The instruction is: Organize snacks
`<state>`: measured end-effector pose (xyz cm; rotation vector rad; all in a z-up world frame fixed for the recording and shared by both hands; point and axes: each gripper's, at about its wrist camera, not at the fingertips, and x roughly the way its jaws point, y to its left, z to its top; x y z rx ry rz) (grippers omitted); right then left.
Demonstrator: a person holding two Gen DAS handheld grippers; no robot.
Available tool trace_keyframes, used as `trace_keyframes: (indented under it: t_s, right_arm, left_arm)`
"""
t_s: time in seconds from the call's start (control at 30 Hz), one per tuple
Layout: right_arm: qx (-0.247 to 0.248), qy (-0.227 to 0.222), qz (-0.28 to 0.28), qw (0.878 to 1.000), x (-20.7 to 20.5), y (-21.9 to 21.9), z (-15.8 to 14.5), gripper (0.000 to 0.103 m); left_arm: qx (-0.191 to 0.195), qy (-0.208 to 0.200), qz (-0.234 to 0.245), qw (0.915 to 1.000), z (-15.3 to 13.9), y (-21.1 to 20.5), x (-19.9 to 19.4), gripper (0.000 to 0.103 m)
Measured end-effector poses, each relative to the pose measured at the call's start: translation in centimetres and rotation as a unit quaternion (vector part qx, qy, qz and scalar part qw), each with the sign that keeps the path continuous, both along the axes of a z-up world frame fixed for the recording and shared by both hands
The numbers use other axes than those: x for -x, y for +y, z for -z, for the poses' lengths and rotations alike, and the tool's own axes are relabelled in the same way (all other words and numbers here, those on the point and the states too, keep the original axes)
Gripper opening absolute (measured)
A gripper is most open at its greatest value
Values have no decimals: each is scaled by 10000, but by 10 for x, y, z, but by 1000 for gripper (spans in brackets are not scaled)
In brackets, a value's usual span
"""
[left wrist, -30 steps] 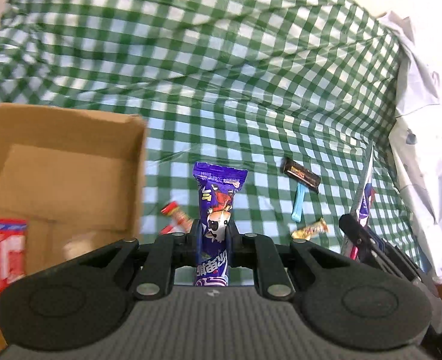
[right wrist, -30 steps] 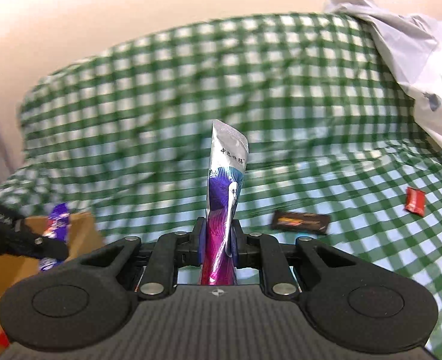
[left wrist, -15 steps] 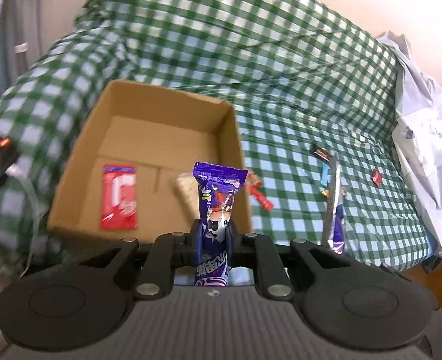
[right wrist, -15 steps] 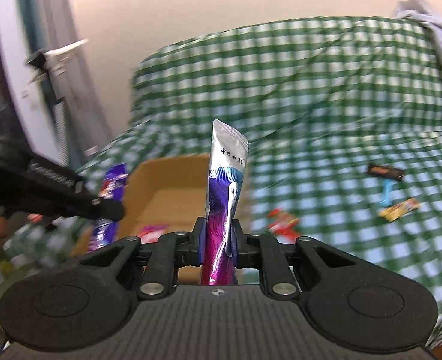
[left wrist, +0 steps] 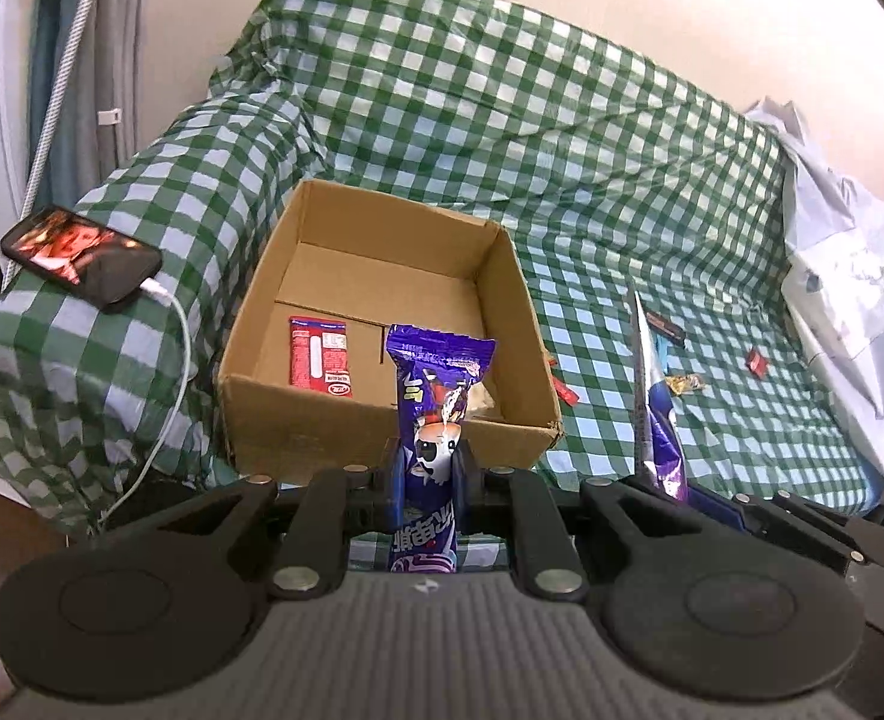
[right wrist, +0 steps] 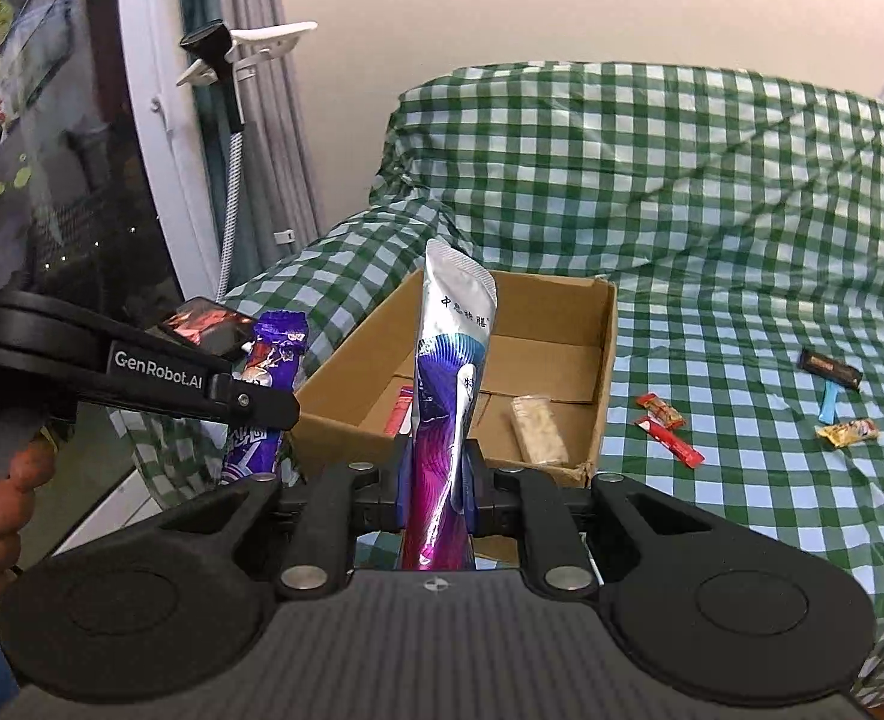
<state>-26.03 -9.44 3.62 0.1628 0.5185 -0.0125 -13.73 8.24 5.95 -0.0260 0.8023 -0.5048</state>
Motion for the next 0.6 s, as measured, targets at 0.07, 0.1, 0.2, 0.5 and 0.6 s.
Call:
trace_keyframes:
  t_s: [0.07, 0.1, 0.2, 0.5, 0.6]
  right_arm:
    - [82, -29, -3, 10000, 1, 6, -3, 17]
    - [116, -41, -4, 9999, 2, 8, -4, 17]
    - [200, -55, -23, 9998, 5, 13, -7, 17]
    - [367, -3, -44, 9993, 2, 19, -10, 17]
    - [400, 41, -59, 9992, 0, 19, -9, 17]
  left_arm:
    - [63, -25, -32, 10000, -2, 6, 3, 16]
    - [86, -36, -35, 10000, -3, 8, 4, 16]
    - [138, -46, 2, 9999, -5, 12, 7, 16]
    - [239, -75, 39, 9997, -6, 16, 6, 16]
    - [269, -45, 33, 9996, -4, 17, 4, 16]
